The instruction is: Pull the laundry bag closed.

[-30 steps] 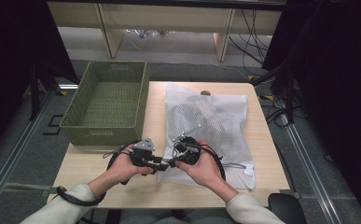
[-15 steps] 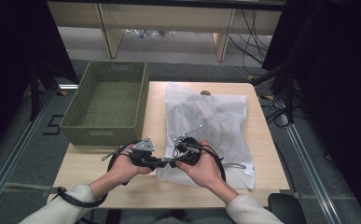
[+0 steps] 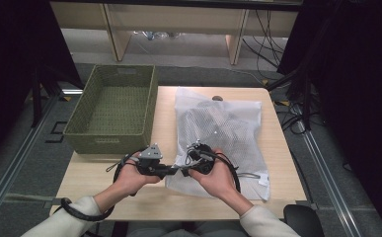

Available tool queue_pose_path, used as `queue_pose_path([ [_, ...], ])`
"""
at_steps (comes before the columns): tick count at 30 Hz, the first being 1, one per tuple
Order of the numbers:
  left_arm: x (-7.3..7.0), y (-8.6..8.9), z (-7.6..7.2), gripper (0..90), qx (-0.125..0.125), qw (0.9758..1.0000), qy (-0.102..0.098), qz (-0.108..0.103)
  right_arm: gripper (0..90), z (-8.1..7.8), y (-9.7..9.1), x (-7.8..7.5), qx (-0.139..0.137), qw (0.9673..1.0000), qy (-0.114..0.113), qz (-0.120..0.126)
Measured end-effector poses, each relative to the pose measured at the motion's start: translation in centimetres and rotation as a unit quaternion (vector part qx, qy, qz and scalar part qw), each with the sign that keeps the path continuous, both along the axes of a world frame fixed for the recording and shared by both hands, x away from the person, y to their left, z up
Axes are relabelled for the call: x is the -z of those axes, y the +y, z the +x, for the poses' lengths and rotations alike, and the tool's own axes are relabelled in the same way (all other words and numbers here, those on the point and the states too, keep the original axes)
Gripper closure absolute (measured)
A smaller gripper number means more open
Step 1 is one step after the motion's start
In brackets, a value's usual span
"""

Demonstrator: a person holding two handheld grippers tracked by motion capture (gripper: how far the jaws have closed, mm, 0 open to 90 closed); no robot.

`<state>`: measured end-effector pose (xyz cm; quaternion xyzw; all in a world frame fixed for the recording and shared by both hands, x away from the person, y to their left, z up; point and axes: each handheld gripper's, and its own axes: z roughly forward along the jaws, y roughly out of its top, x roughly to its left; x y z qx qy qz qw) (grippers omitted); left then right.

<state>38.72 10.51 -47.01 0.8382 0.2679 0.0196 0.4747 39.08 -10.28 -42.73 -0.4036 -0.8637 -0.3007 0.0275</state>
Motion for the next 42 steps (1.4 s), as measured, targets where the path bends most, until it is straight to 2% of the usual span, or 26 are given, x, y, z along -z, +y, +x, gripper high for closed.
queue_pose_path([
  [2, -0.06, 0.1, 0.11, 88.0, 0.003, 1.0, -0.007, 0.001, 87.1, 0.14, -0.13, 0.15, -0.005, 1.0, -0.002, 0.002],
  [3, -0.16, 0.16, 0.11, 88.0, 0.002, 1.0, -0.008, 0.0, 87.2, 0.13, -0.17, 0.17, 0.003, 1.0, 0.004, 0.001],
  [4, -0.18, 0.2, 0.1, 88.0, -0.005, 1.0, -0.008, 0.002, 87.1, 0.16, -0.25, 0.17, 0.003, 1.0, 0.003, -0.001],
  [5, -0.15, 0.11, 0.04, 88.0, -0.003, 0.9999, -0.002, -0.01, 87.1, 0.19, -0.3, 0.16, 0.006, 1.0, 0.006, 0.001],
  [7, -0.33, 0.3, 0.14, 88.0, 0.0, 1.0, -0.006, 0.0, 87.2, 0.19, -0.36, 0.11, 0.006, 1.0, 0.003, 0.001],
  [13, -0.3, 0.25, 0.04, 88.0, -0.006, 0.9999, -0.011, 0.0, 87.2, 0.21, -0.37, 0.11, 0.003, 1.0, -0.004, -0.005],
  [15, -0.35, 0.36, 0.19, 88.0, -0.001, 0.9998, -0.021, 0.001, 87.1, 0.2, -0.38, 0.15, 0.01, 0.9999, -0.006, -0.01],
  [16, -0.5, 0.53, 0.21, 88.0, 0.0, 0.9998, -0.017, 0.007, 87.1, 0.22, -0.45, 0.18, 0.012, 0.9999, -0.006, -0.009],
  [17, -0.46, 0.47, 0.13, 88.0, -0.005, 0.9998, -0.022, 0.002, 87.2, 0.19, -0.49, 0.15, 0.013, 0.9999, -0.002, -0.006],
  [18, -0.48, 0.53, 0.14, 88.0, -0.004, 0.9999, -0.015, 0.004, 87.1, 0.21, -0.53, 0.11, 0.005, 0.9999, -0.009, -0.006],
  [19, -0.47, 0.57, 0.17, 88.0, -0.004, 0.9998, -0.017, 0.007, 87.1, 0.14, -0.48, 0.07, 0.007, 0.9999, -0.01, -0.007],
  [21, -0.35, 0.44, 0.09, 88.0, -0.01, 0.9998, -0.02, 0.0, 87.1, 0.12, -0.45, 0.07, 0.007, 0.9999, -0.007, -0.006],
  [25, -0.35, 0.47, 0.16, 88.0, -0.003, 0.9996, -0.026, 0.006, 87.1, 0.22, -0.52, 0.19, 0.005, 0.9999, -0.012, -0.007],
  [26, -0.36, 0.48, 0.16, 88.0, -0.003, 0.9996, -0.027, 0.005, 87.1, 0.14, -0.49, 0.12, 0.011, 0.9999, -0.008, -0.007],
  [28, -0.42, 0.55, 0.18, 88.0, -0.003, 0.9994, -0.031, 0.012, 87.1, 0.3, -0.58, 0.16, 0.002, 0.9999, -0.011, -0.006],
  [29, -0.44, 0.58, 0.18, 88.0, -0.002, 0.9993, -0.034, 0.015, 87.1, 0.19, -0.51, 0.13, 0.01, 0.9999, -0.001, -0.001],
  [31, -0.41, 0.55, 0.15, 88.0, -0.003, 0.9993, -0.034, 0.012, 87.1, 0.19, -0.55, 0.11, 0.01, 0.9999, -0.003, -0.003],
  [32, -0.37, 0.5, 0.06, 88.0, -0.012, 0.9996, -0.026, 0.007, 87.1, 0.19, -0.58, 0.1, 0.012, 0.9999, -0.003, -0.002],
  [33, -0.38, 0.5, 0.04, 88.0, -0.013, 0.9995, -0.027, 0.005, 87.1, 0.34, -0.71, 0.17, 0.003, 0.9999, -0.011, -0.008],
  [35, -0.38, 0.58, 0.15, 88.0, -0.005, 0.9994, -0.033, 0.008, 87.1, 0.38, -0.78, 0.22, 0.001, 0.9999, -0.01, -0.006],
  [36, -0.39, 0.65, 0.22, 88.0, 0.001, 0.9995, -0.03, 0.012, 87.1, 0.37, -0.79, 0.21, 0.002, 0.9999, -0.011, -0.007],
  [37, -0.35, 0.55, 0.08, 88.0, -0.005, 0.9998, -0.02, 0.006, 87.1, 0.38, -0.8, 0.22, 0.002, 0.9999, -0.011, -0.008],
  [39, -0.35, 0.62, 0.18, 88.0, 0.001, 0.9995, -0.029, 0.014, 87.1, 0.4, -0.79, 0.25, 0.001, 0.9999, -0.009, -0.009],
  [41, -0.25, 0.56, 0.13, 88.0, -0.005, 0.9992, -0.037, 0.014, 87.1, 0.36, -0.77, 0.26, 0.008, 0.9998, -0.008, -0.015],
  [42, -0.19, 0.5, 0.08, 88.0, -0.009, 0.9995, -0.031, 0.006, 87.1, 0.37, -0.78, 0.32, 0.008, 0.9997, -0.011, -0.019],
])
